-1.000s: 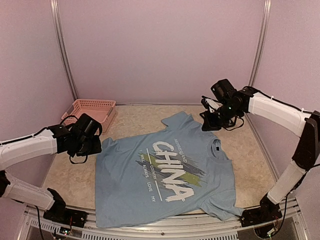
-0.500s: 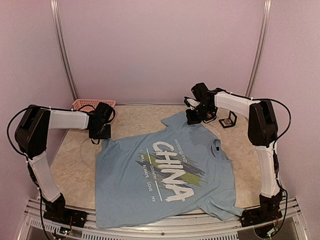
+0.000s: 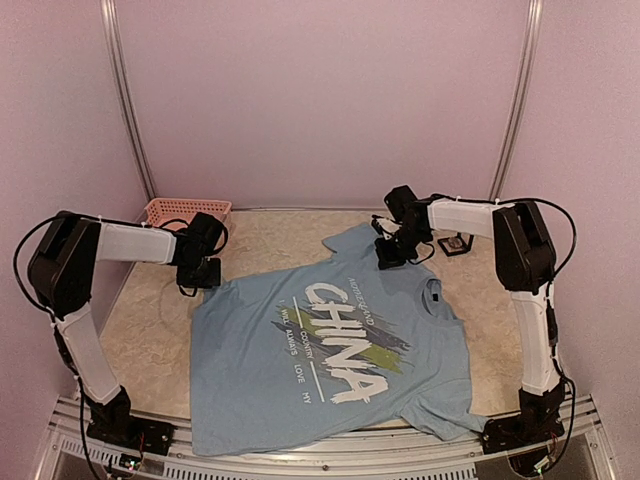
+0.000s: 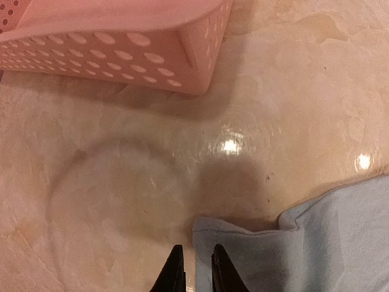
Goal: Pin the brooch onto the clothing
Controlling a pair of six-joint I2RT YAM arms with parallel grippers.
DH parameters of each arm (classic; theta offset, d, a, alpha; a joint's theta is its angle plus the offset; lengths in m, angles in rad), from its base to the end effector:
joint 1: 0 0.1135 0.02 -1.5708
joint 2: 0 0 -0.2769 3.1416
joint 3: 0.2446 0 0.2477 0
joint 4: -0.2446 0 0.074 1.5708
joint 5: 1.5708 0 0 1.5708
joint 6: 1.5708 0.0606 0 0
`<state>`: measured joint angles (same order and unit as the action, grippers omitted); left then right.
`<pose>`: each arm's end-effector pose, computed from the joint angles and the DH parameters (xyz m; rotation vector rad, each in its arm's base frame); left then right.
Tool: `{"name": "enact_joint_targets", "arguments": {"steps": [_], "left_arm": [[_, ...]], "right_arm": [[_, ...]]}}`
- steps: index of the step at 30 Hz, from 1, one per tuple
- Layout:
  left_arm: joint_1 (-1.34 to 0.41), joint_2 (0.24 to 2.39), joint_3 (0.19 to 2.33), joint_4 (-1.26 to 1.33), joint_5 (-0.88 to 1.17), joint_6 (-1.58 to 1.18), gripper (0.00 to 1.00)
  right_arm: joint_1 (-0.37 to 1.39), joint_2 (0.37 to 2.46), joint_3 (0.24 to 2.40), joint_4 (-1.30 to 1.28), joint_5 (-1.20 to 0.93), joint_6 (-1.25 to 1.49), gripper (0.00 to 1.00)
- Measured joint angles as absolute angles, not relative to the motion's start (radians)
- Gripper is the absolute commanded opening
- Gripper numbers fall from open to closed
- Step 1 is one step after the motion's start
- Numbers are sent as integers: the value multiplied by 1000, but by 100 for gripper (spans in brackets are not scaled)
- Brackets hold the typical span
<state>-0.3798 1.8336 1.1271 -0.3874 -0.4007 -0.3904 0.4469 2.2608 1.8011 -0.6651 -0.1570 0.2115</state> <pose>0.3554 -0.1164 0.1552 -0.1390 2.5434 0.2465 0.4432 0.2229 0.1534 -0.3705 2.7168 0.4050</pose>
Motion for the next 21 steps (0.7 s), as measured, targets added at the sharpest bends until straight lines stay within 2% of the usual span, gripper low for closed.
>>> {"name": "enact_joint_targets", "arguments": {"steps": [5,15,21], "left_arm": [[-383,1799,1070,-395,-368,-393,13],[-374,1911,1136,-381,-374,-408,15],[-305,1931,1150,-374,-424,-456,15]], "right_arm": [[439,2261,1801,-648,-163,220,0],[423,2275,1781,-607,-161,228,0],[411,2298,1792,-588,-145,209,0]]}}
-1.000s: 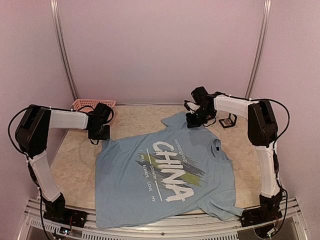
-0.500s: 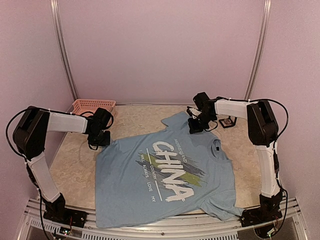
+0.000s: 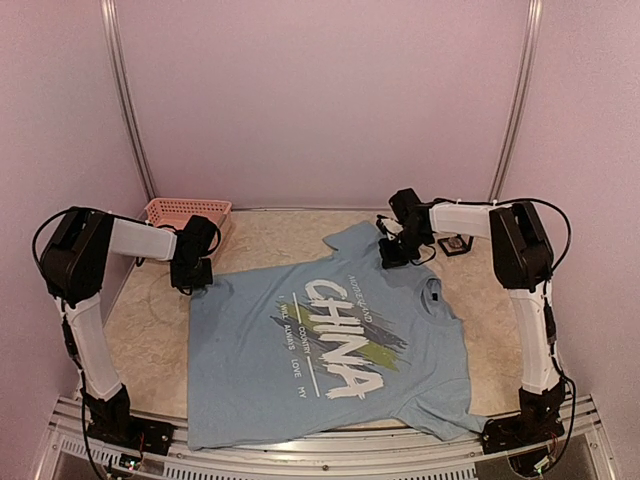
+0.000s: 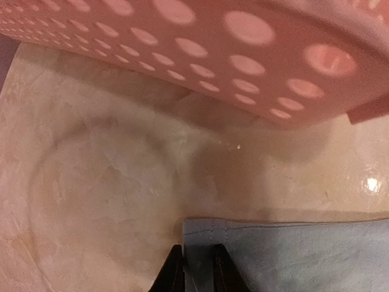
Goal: Pin the brooch onto the clothing
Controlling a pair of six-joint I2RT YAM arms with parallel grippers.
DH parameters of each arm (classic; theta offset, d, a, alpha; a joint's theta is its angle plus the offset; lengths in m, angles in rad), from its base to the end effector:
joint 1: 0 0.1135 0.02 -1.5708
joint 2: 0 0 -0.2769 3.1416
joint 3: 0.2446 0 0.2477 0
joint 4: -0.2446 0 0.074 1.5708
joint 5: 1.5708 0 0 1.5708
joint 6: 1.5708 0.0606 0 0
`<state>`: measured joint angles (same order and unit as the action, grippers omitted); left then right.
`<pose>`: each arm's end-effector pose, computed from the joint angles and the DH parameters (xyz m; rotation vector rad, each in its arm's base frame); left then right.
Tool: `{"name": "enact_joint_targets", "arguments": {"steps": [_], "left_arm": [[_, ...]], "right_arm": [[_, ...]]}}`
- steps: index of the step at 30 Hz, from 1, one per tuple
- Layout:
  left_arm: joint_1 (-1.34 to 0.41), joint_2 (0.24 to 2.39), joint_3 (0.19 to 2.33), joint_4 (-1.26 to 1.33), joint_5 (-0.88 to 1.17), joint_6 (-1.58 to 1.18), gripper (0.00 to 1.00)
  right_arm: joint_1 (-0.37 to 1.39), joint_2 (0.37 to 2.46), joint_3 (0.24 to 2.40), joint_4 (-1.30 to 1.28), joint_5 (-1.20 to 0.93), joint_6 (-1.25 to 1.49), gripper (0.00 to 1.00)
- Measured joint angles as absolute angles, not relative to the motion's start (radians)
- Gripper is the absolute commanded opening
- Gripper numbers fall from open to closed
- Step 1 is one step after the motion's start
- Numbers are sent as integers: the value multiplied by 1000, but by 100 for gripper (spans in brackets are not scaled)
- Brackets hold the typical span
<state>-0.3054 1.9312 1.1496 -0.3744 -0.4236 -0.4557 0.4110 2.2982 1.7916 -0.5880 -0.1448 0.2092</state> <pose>0.3724 -0.0913 0.1276 -0.3109 2.5709 0.3143 0.4592 0.2097 0.1371 -0.3199 2.6871 0.3872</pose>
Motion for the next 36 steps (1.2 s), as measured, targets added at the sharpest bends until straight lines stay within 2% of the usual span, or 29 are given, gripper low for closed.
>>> {"name": "enact_joint_targets", "arguments": {"steps": [4,11,17,18,21,24,28,31,34,36], "left_arm": [[-286,1939,1151,-379,-483,-473,16],[-289,1935,1151,-407,-553,-460,33],[-296,1859,1157,-428,-589,-430,40],[-304,1839,1163,-432,-600,-421,46],[-362,1765,1159,-405,-630,-370,75],[-473,1671,1106,-302,-619,-279,90],[-633,1568,1027,-158,-543,-186,92],[-654,1575,1002,-93,-500,-187,93],[-652,1622,980,-57,-479,-206,99],[-658,1646,971,-51,-481,-213,99]], "right_arm": [[410,2307,1805,-582,-136,186,0],[410,2310,1841,-603,-128,134,0],[410,2309,1964,-630,-168,96,0],[410,2304,1975,-628,-170,92,0],[410,2270,1948,-638,-159,86,0],[410,2193,1853,-647,-151,84,0],[410,2063,1685,-652,-137,100,0],[410,1996,1574,-645,-122,125,0],[410,1988,1501,-620,-123,149,0],[410,1992,1467,-618,-122,159,0]]}}
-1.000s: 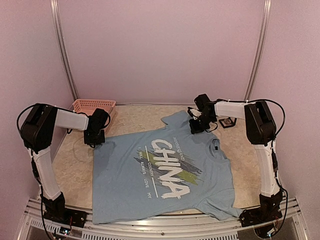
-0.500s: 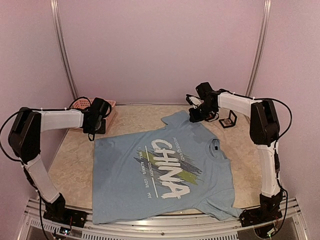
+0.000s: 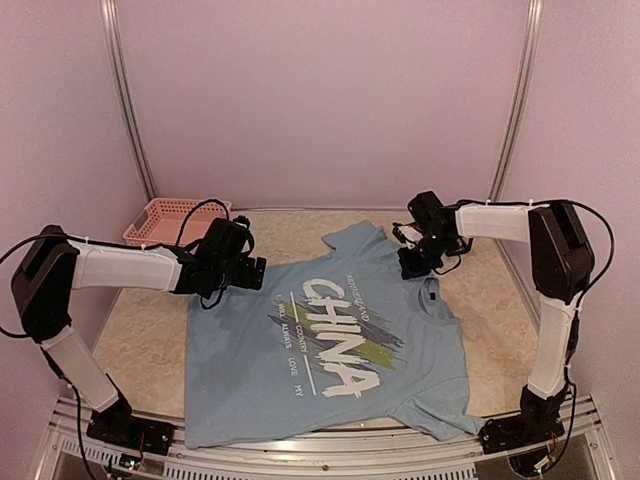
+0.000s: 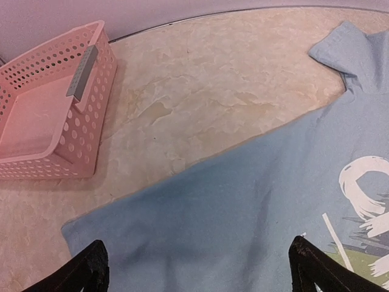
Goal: Pin the brooch onto the clothing
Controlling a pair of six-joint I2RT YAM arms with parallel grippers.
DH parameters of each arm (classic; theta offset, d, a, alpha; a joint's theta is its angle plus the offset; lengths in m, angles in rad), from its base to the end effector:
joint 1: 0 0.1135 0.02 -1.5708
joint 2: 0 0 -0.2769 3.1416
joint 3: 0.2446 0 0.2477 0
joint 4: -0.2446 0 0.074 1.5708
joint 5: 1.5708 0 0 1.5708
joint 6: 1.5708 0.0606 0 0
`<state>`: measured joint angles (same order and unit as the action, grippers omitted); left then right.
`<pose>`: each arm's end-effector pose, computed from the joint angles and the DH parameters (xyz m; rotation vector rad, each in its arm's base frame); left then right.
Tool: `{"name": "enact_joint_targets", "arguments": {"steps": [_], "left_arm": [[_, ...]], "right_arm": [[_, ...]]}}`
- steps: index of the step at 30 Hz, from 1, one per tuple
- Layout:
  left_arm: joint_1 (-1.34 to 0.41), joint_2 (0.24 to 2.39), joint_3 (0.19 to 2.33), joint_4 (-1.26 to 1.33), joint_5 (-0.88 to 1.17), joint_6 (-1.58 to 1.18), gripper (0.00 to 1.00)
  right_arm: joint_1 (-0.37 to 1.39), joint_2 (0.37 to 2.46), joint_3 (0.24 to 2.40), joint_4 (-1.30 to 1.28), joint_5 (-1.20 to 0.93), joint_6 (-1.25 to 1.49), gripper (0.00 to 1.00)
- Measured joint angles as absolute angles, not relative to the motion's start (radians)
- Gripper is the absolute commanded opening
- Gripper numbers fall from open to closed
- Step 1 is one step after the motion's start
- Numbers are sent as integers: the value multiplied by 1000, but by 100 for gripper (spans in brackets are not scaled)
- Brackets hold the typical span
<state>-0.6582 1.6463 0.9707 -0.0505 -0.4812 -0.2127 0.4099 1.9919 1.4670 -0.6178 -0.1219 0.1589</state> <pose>0.3031 -0.1989 0.2013 0.2481 2.1870 0.0720 0.3886 0.1769 0.1756 -0.3798 2.7198 0.3283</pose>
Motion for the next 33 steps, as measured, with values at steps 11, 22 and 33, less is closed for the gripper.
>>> {"name": "enact_joint_targets", "arguments": {"steps": [11,22,33], "left_arm": [[-695,1552,945,149,-529,-108,99],[-698,1618,999,148,-543,-73,99],[-698,1721,1050,118,-554,-65,99]], "right_arm": [[333,2062,1687,-540,-21,188,43],[260,2437,2180,-534,76,139,38],[246,2585,2315,-548,97,86,50]]}}
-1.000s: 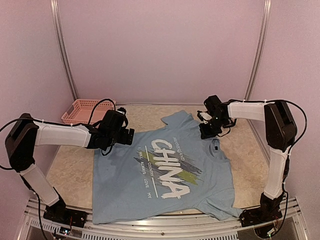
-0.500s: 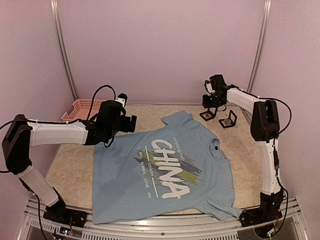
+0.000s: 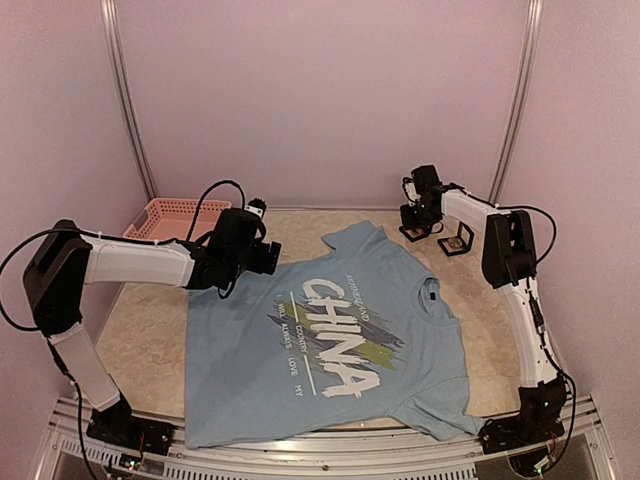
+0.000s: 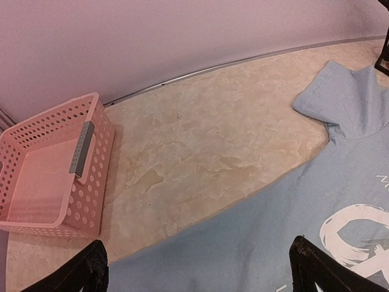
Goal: Pin the brooch onto the clothing
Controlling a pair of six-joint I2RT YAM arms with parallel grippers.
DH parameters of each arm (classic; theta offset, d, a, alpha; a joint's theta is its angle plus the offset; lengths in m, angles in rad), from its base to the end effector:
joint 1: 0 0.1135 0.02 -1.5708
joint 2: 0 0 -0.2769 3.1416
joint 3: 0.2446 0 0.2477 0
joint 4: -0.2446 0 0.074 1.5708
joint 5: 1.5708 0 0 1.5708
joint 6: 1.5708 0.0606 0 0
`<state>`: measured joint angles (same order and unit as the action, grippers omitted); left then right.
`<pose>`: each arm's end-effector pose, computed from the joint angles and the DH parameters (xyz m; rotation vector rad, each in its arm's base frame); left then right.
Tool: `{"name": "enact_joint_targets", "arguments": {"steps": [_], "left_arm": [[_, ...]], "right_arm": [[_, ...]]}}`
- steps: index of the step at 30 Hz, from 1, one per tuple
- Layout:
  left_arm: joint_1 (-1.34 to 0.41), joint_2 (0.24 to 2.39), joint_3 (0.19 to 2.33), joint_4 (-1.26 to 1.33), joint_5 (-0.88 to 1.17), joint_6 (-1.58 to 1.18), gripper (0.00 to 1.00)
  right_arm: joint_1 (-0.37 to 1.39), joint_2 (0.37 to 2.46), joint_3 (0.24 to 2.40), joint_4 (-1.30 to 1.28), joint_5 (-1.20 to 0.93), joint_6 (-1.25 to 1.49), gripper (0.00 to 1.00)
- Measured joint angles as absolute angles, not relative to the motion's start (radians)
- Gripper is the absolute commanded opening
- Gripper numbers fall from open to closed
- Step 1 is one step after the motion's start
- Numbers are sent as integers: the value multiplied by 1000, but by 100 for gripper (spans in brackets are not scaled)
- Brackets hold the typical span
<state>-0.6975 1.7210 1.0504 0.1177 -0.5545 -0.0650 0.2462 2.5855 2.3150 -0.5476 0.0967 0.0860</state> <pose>0.3223 -0.2285 0.2190 0.3218 2.0099 0.1136 0.5781 0.1392 0.1552 -0.1453 2.3799 0.0420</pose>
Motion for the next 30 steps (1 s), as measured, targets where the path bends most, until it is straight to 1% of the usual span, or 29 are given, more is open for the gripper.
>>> {"name": "enact_joint_targets", "arguments": {"steps": [6,9,11,15,22,24,30], "left_arm": [[-698,1733,1056,97,-559,-60,99],[-698,1733,1056,94,-558,-60,99],[-698,1735,1056,92,-559,-60,99],[-698,1737,1056,84,-561,-59,99],[-698,1748,1071,76,-570,-51,99],[-698,1750,1073,76,-575,-50,99],[-698,1775,1089,67,-577,-46,99]], "right_arm": [[231,2605,2314,-561,102,84,60],[228,2605,2313,-564,99,84,68],[228,2606,2310,-566,89,82,71],[224,2619,2311,-571,64,77,70],[209,2620,2313,-572,9,76,60],[206,2620,2310,-569,-8,74,59],[204,2618,2303,-566,-31,62,66]]}}
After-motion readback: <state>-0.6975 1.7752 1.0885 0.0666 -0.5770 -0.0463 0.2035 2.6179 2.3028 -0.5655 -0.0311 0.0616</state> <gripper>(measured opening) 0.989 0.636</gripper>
